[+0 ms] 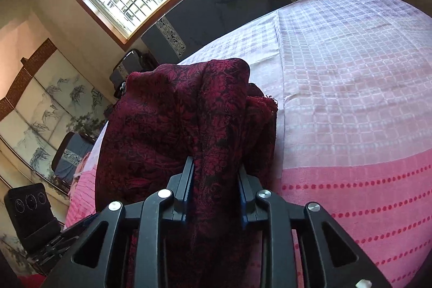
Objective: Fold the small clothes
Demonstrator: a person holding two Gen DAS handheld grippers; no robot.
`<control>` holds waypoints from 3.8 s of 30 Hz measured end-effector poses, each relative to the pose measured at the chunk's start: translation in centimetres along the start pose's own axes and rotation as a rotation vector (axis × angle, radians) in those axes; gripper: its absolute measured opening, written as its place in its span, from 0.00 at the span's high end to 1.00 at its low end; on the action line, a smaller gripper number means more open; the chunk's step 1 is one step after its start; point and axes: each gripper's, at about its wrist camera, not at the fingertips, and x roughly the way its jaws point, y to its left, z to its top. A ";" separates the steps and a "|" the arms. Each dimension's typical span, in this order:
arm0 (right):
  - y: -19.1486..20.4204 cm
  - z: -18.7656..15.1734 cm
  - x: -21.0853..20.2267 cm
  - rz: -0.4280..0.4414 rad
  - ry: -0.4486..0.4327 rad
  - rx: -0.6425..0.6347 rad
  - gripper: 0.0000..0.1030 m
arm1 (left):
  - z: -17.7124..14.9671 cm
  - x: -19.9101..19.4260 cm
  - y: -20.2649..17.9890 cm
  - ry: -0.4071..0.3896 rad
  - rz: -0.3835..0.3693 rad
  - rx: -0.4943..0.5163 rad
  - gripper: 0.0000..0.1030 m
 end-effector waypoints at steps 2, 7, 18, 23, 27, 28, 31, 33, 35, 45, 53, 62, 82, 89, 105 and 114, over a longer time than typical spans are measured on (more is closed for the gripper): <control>-0.1 0.5 -0.5 0.016 -0.008 0.010 0.59 | -0.2 0.2 -0.3 0.001 0.019 0.020 0.25; 0.3 0.1 -1.7 0.040 0.007 0.026 0.51 | -0.4 0.2 -0.4 -0.006 0.015 0.000 0.23; 1.4 -4.1 -2.5 -0.125 0.055 -0.085 0.66 | -0.5 0.2 -2.2 0.008 0.099 0.033 0.23; 0.3 -4.2 -2.7 -0.108 0.055 -0.028 0.55 | -0.5 -0.2 -3.3 0.010 0.197 0.086 0.20; 0.2 -4.4 -2.7 -0.108 0.052 -0.021 0.54 | -0.5 -0.7 -3.5 -0.001 0.257 0.106 0.17; 0.2 -4.4 -2.7 -0.110 0.050 -0.020 0.54 | -0.5 -0.8 -3.5 -0.001 0.264 0.109 0.17; 0.2 -4.4 -2.7 -0.111 0.051 -0.013 0.52 | -0.6 -1.2 -3.3 -0.011 0.302 0.119 0.16; 0.2 -4.4 -2.6 -0.118 0.049 -0.012 0.49 | -0.6 -1.5 -3.2 -0.015 0.329 0.131 0.14; 0.4 -4.5 -2.6 -0.130 0.046 -0.015 0.47 | -0.5 -1.6 -3.1 -0.019 0.353 0.141 0.14; 0.9 -4.4 -2.4 -0.161 0.041 -0.011 0.36 | 0.1 -2.0 -1.7 -0.024 0.442 0.135 0.08; 1.1 -4.0 -1.8 -0.166 0.044 -0.012 0.32 | 1.4 -1.2 -0.1 0.002 0.490 0.154 0.08; 1.1 -3.9 -1.7 -0.168 0.041 -0.013 0.31 | 2.4 0.5 1.7 0.046 0.446 0.163 0.04; 0.4 -3.5 -1.6 -0.100 0.079 0.000 0.20 | 4.9 4.2 9.6 0.238 -0.147 -0.100 0.04; -0.1 -1.5 -0.4 -0.050 0.142 -0.023 0.16 | 5.5 4.8 10.8 0.271 -0.226 -0.106 0.04; -1.2 1.2 3.3 0.178 0.221 0.015 0.31 | 5.1 4.9 10.9 0.287 -0.215 -0.039 0.07; -0.8 1.2 3.8 0.177 0.235 0.013 0.23 | 5.5 5.0 10.9 0.320 -0.256 -0.078 0.12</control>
